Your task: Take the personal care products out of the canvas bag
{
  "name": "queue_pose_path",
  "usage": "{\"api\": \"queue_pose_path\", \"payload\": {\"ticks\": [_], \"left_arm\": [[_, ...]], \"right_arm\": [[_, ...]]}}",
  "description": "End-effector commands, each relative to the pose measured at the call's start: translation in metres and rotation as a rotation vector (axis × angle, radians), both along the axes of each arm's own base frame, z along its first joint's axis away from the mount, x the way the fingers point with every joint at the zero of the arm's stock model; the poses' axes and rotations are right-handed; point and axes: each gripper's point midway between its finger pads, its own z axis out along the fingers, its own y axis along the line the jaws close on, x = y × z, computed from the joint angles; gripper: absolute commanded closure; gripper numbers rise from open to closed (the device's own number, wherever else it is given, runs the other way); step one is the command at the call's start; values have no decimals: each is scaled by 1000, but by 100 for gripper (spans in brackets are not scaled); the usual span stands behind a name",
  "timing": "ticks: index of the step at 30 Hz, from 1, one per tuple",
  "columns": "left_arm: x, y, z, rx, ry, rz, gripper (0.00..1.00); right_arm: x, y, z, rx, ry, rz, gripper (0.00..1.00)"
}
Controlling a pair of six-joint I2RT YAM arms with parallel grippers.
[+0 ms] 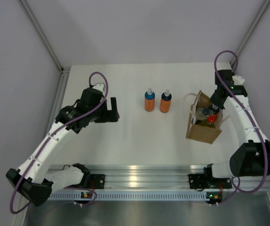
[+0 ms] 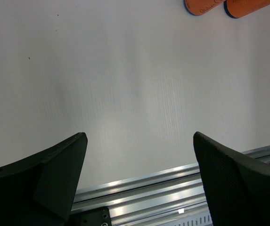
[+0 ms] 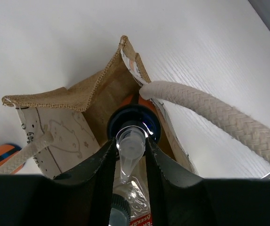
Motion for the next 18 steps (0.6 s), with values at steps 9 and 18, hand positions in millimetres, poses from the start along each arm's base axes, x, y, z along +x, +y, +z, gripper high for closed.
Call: {"api": "queue_pose_path", "payload": {"ticks": [9, 18], "left_arm": [[6, -3, 9, -16, -45, -10, 1], [5, -3, 9, -17, -46, -7, 1]], "right_arm": [[13, -3, 6, -3, -52, -8, 74], [9, -5, -4, -13, -27, -10, 75]]}}
